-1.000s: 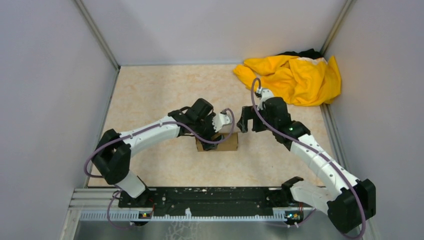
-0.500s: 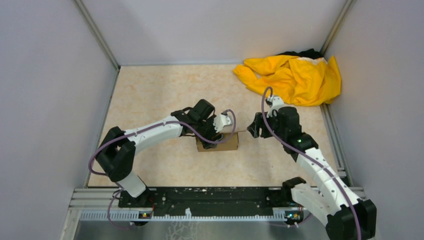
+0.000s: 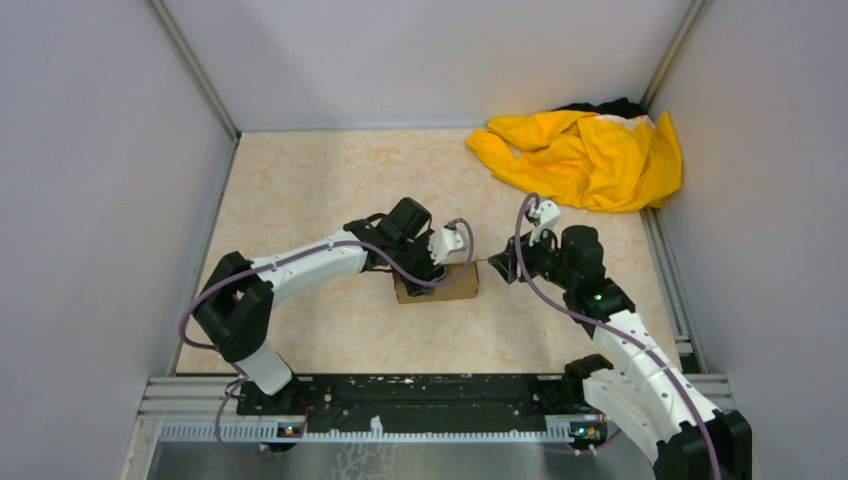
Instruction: Fold the paper box
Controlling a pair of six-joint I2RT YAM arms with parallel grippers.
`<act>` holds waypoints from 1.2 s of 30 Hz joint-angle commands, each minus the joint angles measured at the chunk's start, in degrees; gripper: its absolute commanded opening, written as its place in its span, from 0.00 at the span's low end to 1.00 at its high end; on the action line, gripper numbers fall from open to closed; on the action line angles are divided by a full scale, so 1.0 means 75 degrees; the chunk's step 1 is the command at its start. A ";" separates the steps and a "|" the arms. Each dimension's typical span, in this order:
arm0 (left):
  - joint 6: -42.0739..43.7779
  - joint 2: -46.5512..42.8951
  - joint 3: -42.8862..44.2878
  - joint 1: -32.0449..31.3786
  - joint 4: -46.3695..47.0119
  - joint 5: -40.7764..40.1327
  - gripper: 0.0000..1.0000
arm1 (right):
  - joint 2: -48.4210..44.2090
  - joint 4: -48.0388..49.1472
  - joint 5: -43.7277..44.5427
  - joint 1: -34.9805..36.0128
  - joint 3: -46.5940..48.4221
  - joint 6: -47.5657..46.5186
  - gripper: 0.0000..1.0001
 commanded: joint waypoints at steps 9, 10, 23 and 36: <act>0.0215 0.0272 0.0207 -0.0044 -0.0128 -0.0120 0.69 | 0.0333 0.0904 -0.0314 0.0012 -0.0030 -0.0761 0.57; 0.0223 0.0271 0.0220 -0.0041 -0.0129 -0.0154 0.69 | 0.0370 0.0796 -0.0253 0.0026 0.0010 -0.0764 0.59; 0.0296 0.0171 0.0215 0.0043 -0.0134 -0.0356 0.68 | 0.0683 0.0719 0.0245 0.0061 -0.0021 -0.1199 0.59; 0.0297 0.0085 0.0185 0.0068 -0.0090 -0.0230 0.68 | 0.1483 0.0784 -0.0704 0.0061 0.0264 -0.2650 0.57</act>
